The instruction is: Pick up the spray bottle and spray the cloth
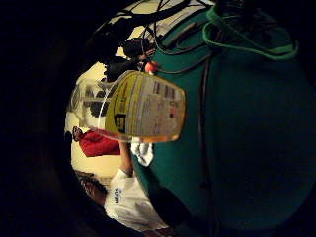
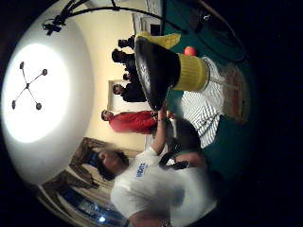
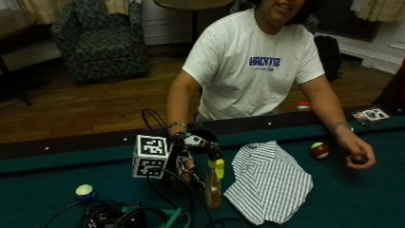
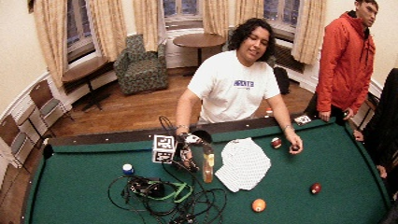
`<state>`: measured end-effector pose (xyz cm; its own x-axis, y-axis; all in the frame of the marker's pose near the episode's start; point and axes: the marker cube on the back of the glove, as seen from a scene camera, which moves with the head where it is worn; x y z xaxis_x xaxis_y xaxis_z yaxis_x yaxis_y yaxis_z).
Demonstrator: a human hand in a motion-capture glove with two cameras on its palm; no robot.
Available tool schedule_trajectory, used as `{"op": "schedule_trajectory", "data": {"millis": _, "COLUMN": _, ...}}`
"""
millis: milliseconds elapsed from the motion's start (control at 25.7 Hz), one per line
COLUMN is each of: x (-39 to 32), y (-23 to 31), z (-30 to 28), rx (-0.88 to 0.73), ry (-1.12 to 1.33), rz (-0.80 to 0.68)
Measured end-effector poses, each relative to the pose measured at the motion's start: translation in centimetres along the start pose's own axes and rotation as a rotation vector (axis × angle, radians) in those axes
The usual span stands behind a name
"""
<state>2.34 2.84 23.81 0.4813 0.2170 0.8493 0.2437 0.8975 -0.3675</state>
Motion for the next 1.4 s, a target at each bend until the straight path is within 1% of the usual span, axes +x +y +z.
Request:
{"op": "schedule_trajectory", "data": {"millis": 78, "x": -0.3, "y": -0.8, "z": 3.1, "rx": 0.017, "ry": -0.018, "rz": 0.006}}
{"op": "schedule_trajectory", "data": {"millis": 194, "x": -0.3, "y": -1.8, "z": 4.6, "rx": 0.000, "ry": -0.039, "rz": 0.013}}
{"op": "schedule_trajectory", "data": {"millis": 428, "x": 1.3, "y": -1.4, "z": 6.2, "rx": -0.009, "ry": -0.057, "rz": 0.067}}
{"op": "schedule_trajectory", "data": {"millis": 778, "x": 1.1, "y": -4.7, "z": 8.1, "rx": -0.055, "ry": -0.075, "rz": 0.075}}
{"op": "schedule_trajectory", "data": {"millis": 1089, "x": 0.3, "y": -6.6, "z": 8.9, "rx": -0.040, "ry": -0.106, "rz": 0.089}}
{"op": "schedule_trajectory", "data": {"millis": 1244, "x": -2.9, "y": -7.5, "z": 8.5, "rx": 0.045, "ry": -0.209, "rz": 0.036}}
{"op": "schedule_trajectory", "data": {"millis": 1322, "x": -5.5, "y": -7.5, "z": 8.0, "rx": 0.091, "ry": -0.251, "rz": -0.023}}
{"op": "schedule_trajectory", "data": {"millis": 1400, "x": -8.5, "y": -6.8, "z": 7.6, "rx": 0.105, "ry": -0.255, "rz": -0.099}}
